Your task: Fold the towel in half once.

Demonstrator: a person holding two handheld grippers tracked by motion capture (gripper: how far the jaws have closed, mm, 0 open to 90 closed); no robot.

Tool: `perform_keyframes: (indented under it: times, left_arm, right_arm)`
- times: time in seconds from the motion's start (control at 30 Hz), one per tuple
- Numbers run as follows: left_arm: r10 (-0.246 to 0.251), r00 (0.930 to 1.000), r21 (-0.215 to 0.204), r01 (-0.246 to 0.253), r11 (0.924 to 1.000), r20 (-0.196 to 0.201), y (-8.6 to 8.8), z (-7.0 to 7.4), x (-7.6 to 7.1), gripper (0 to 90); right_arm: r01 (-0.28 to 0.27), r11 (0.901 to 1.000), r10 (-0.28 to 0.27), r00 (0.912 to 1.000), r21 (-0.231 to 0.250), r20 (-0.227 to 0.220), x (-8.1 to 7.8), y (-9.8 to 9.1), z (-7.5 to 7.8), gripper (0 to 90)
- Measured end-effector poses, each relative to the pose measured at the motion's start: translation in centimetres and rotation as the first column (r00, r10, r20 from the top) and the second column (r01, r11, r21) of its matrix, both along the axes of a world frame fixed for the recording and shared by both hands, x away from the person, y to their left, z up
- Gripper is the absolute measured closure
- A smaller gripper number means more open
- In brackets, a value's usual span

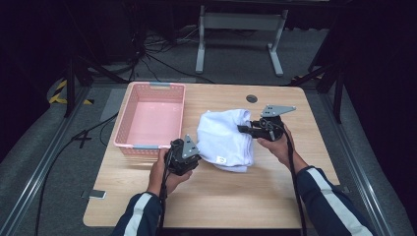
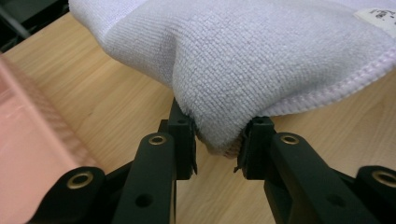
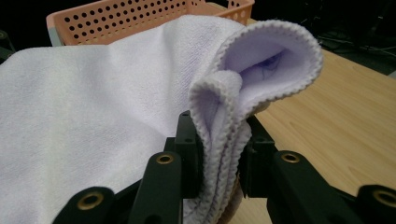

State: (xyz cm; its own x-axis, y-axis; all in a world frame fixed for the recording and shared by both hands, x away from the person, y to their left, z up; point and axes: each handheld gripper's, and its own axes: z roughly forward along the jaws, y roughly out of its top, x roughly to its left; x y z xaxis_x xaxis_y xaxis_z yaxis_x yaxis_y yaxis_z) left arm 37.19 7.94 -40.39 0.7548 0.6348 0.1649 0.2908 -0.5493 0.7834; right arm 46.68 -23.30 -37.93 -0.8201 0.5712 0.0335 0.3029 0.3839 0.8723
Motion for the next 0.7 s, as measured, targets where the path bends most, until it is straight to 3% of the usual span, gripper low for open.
perform_keyframes:
  times: [0.3,0.47,0.57,0.7]
  left_arm:
    - [0.084,0.9953,-0.038,-0.082,0.9959,0.049,2.8,1.7,-0.2,71.5]
    - [0.135,0.9885,-0.067,-0.131,0.9891,0.067,4.9,2.5,0.0,71.5]
    - [0.170,0.9836,-0.065,-0.166,0.9841,0.062,6.8,2.9,0.3,71.6]
    - [0.215,0.9743,-0.049,-0.212,0.9759,0.066,8.9,3.5,0.5,71.5]
  right_arm:
    - [-0.053,0.9984,0.052,0.9982,0.021,0.029,1.7,3.6,2.2,72.1]
    - [-0.077,0.9968,0.076,0.9964,0.019,0.038,2.7,6.1,3.3,72.0]
    - [-0.087,0.9959,0.086,0.9956,0.025,0.039,3.1,7.3,3.6,72.1]
    - [-0.105,0.9942,0.104,0.9935,0.020,0.046,4.1,10.3,4.0,72.0]
